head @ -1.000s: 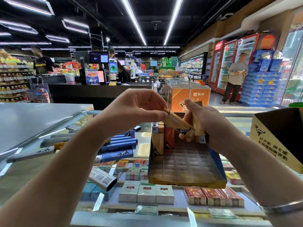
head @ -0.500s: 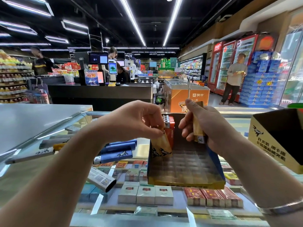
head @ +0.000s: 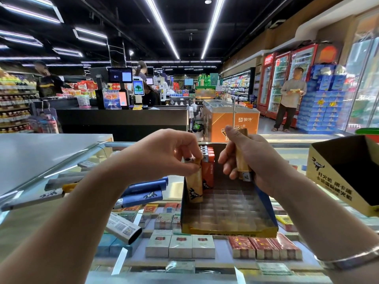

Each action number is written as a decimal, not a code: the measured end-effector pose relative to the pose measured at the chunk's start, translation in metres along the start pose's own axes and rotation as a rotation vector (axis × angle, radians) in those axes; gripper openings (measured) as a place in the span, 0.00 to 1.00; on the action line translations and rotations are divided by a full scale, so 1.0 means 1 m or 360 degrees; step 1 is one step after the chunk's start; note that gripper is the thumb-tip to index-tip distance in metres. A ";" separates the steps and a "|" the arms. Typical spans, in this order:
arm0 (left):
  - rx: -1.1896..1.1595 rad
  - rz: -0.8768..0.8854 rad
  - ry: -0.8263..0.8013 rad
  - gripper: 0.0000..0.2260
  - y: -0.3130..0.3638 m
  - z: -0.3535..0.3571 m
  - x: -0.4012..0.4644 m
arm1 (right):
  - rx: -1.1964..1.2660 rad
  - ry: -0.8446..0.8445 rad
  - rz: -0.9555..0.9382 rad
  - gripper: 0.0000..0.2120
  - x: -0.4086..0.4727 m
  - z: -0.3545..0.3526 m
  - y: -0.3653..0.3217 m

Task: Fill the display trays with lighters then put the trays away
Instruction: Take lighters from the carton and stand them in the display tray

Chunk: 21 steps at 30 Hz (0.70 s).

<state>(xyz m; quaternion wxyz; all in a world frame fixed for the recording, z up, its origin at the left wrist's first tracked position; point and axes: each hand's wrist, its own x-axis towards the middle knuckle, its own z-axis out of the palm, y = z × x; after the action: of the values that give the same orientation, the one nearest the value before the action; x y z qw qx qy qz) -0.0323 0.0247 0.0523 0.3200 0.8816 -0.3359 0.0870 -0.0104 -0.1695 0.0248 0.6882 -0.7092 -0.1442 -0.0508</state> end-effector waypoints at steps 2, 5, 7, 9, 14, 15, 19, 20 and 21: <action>-0.0006 -0.0003 0.0002 0.07 -0.001 -0.001 0.000 | -0.0006 -0.0006 -0.0005 0.21 0.000 0.000 0.000; -0.0025 -0.0002 -0.0007 0.07 -0.002 -0.003 -0.001 | 0.0000 -0.0008 -0.0010 0.22 0.000 0.001 -0.001; -0.0039 0.0008 0.0001 0.06 -0.003 -0.003 0.000 | 0.0013 -0.0007 -0.0019 0.22 0.000 0.000 -0.001; -0.0047 0.0023 0.0013 0.06 -0.004 -0.002 0.001 | 0.0024 -0.0018 -0.0020 0.21 -0.001 0.000 -0.002; 0.0164 0.0096 -0.0028 0.05 -0.008 0.004 0.004 | 0.0015 -0.0028 -0.0027 0.21 -0.002 0.000 -0.003; 0.0191 0.0108 -0.0014 0.05 -0.009 0.005 0.005 | 0.0011 -0.0027 -0.0029 0.21 -0.002 0.000 -0.003; 0.0245 0.0171 0.0048 0.09 -0.010 0.005 0.005 | -0.0059 0.0057 -0.0004 0.23 -0.002 0.000 -0.004; 0.0251 0.0178 0.0055 0.11 -0.010 0.005 0.005 | -0.0089 0.0113 0.0009 0.24 -0.002 0.000 -0.004; 0.0240 0.0180 0.0056 0.11 -0.011 0.005 0.005 | -0.0106 0.0176 0.0024 0.25 -0.001 -0.002 -0.004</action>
<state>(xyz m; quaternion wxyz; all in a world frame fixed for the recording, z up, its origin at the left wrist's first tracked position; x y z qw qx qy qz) -0.0217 0.0246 0.0447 0.2531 0.8811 -0.3721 0.1454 -0.0124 -0.1711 0.0282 0.6715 -0.7289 -0.0989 -0.0895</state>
